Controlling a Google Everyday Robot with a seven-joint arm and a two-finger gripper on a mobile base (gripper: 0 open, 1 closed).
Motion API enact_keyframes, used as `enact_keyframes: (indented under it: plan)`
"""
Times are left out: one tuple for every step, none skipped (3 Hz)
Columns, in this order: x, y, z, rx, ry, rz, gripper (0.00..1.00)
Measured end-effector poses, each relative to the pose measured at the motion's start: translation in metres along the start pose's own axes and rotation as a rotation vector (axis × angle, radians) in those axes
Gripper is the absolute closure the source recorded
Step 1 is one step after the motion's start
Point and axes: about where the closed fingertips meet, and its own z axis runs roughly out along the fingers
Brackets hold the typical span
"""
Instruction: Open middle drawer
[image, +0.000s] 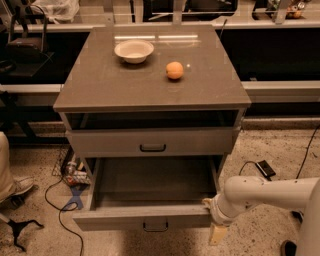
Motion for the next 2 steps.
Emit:
enact_keyframes:
  plan:
    - [0.0061, 0.0085, -0.0031, -0.004, 0.000, 0.014, 0.42]
    - [0.0100, 0.0137, -0.0057, -0.005, -0.004, 0.024, 0.65]
